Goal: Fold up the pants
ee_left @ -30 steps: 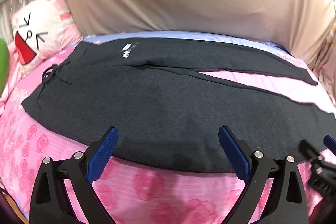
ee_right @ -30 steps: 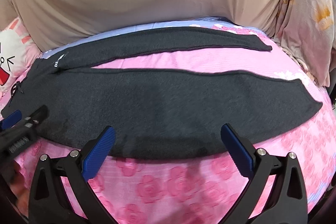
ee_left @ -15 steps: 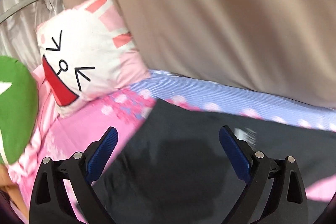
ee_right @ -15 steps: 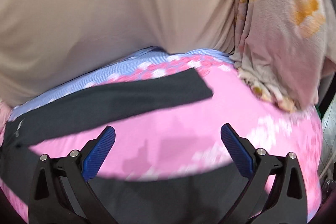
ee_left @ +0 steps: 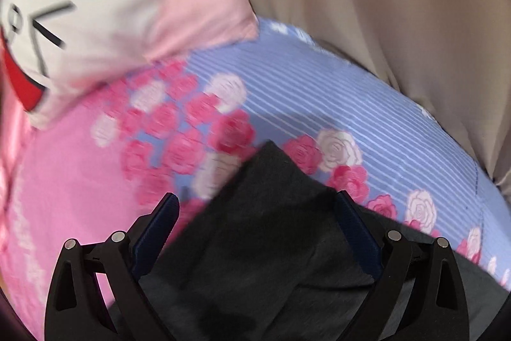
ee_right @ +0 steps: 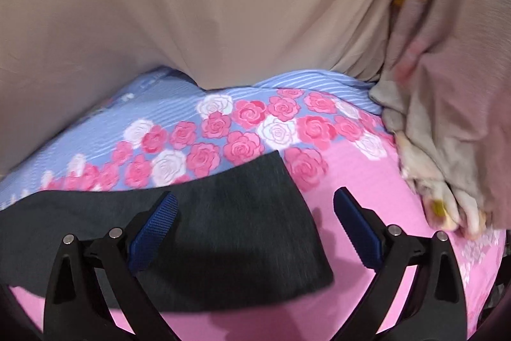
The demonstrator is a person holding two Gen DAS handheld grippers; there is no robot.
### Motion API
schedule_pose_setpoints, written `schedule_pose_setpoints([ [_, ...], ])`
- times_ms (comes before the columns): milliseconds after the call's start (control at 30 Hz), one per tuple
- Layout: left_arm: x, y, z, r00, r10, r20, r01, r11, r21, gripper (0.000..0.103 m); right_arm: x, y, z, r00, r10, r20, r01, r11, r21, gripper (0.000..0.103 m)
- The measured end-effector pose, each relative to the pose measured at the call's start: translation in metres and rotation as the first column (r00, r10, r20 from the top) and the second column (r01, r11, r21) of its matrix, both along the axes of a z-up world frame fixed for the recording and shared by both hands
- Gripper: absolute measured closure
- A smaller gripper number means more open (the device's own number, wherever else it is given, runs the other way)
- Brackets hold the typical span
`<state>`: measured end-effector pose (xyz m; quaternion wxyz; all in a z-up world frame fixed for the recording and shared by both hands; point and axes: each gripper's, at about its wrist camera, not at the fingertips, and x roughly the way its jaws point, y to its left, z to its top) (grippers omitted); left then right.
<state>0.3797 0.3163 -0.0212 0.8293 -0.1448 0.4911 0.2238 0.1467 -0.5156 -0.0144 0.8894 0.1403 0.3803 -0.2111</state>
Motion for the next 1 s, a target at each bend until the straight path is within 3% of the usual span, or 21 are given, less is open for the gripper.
schedule_pose_setpoints([
  [67,0.003,0.001,-0.002,1.000,0.014,0.011,-0.014,1.000,0.001,0.009,0.010,0.000,-0.012,0.999,-0.008,-0.047,0.008,1.000,-0.001,0.009],
  [100,0.005,0.000,-0.001,1.000,0.009,0.016,-0.009,1.000,0.000,0.017,0.013,0.000,-0.015,0.999,-0.001,-0.050,0.001,1.000,0.000,0.015],
  [133,0.005,-0.002,0.001,0.999,-0.010,0.030,0.010,1.000,0.005,0.025,0.012,0.002,-0.015,1.000,0.022,-0.017,-0.021,1.000,0.014,0.028],
  [200,0.007,-0.007,0.006,0.998,-0.049,0.037,0.049,0.999,0.013,0.054,0.009,0.004,-0.013,0.998,0.054,0.016,-0.055,0.998,0.039,0.053],
  [233,0.008,-0.010,0.007,0.997,-0.063,0.034,0.063,0.998,0.010,0.058,0.008,0.005,-0.012,0.997,0.074,0.032,-0.076,0.995,0.066,0.078],
  [267,0.006,-0.011,0.009,0.996,-0.077,0.034,0.077,0.997,0.006,0.063,0.004,0.005,-0.010,0.995,0.084,0.044,-0.088,0.993,0.083,0.095],
  [300,0.004,-0.013,0.012,0.995,-0.093,0.039,0.093,0.996,0.008,0.077,0.001,0.007,-0.007,0.994,0.091,0.055,-0.096,0.991,0.091,0.095],
  [500,-0.043,-0.015,0.064,0.977,-0.129,0.169,0.132,0.991,-0.006,0.077,-0.049,0.030,0.031,0.979,0.130,0.159,-0.134,0.991,0.019,0.096],
  [700,-0.149,-0.017,0.126,0.935,-0.205,0.290,0.218,0.976,-0.014,0.077,-0.139,0.056,0.072,0.941,0.206,0.268,-0.202,0.978,-0.044,0.096],
  [833,-0.223,-0.016,0.127,0.928,-0.257,0.269,0.262,0.965,0.016,0.076,-0.203,0.064,0.073,0.935,0.228,0.271,-0.218,0.974,-0.067,0.096],
  [933,-0.266,-0.012,0.101,0.945,-0.264,0.190,0.267,0.964,0.015,0.073,-0.238,0.062,0.046,0.951,0.222,0.213,-0.216,0.975,-0.053,0.096],
  [1000,-0.284,-0.009,0.083,0.954,-0.260,0.152,0.262,0.965,0.003,0.062,-0.253,0.060,0.027,0.962,0.207,0.180,-0.202,0.978,-0.044,0.094],
])
